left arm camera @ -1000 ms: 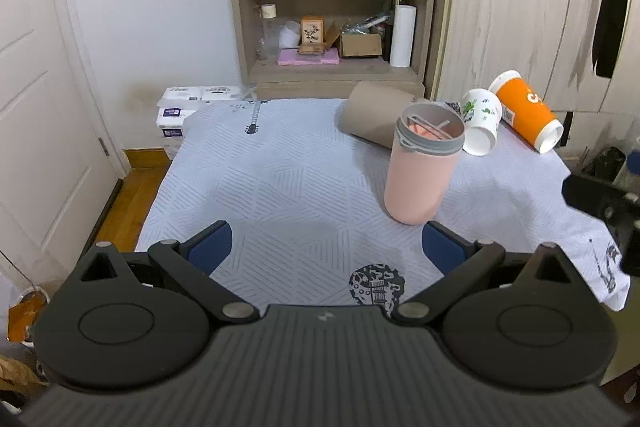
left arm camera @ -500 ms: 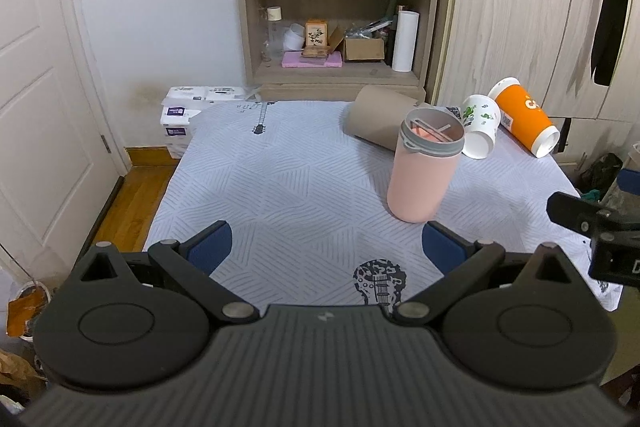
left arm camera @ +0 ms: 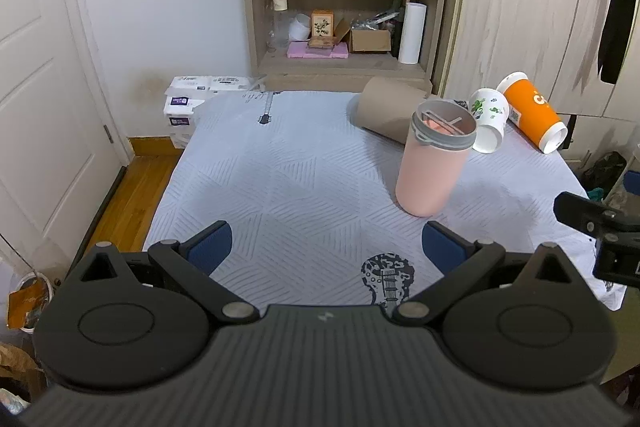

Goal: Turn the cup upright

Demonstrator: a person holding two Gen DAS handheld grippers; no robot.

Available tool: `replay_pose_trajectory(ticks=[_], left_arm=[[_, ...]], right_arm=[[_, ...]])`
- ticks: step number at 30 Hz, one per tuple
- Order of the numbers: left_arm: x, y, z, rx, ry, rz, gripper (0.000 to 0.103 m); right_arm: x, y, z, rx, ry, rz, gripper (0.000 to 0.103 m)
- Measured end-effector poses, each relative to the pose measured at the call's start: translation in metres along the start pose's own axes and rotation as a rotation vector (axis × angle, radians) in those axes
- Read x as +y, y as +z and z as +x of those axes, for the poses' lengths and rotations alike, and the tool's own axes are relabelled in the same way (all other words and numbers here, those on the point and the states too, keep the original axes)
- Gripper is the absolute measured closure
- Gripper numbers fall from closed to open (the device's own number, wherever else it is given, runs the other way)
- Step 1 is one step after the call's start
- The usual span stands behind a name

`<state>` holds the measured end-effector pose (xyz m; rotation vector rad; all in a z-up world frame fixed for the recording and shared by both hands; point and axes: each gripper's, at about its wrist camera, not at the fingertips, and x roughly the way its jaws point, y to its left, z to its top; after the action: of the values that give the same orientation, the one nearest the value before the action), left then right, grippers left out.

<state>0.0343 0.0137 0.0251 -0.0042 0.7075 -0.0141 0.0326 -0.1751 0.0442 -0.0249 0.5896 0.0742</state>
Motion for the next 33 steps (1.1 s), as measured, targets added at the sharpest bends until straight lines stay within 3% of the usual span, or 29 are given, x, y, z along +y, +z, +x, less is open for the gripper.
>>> replay_pose_trajectory(ticks=[33], left_arm=[[0.002,-0.0027,0.0064,0.044,0.013,0.004,0.0]], right_arm=[[-0.0019,-0.0001,-0.0014,0.005,-0.021,0.002,0.0]])
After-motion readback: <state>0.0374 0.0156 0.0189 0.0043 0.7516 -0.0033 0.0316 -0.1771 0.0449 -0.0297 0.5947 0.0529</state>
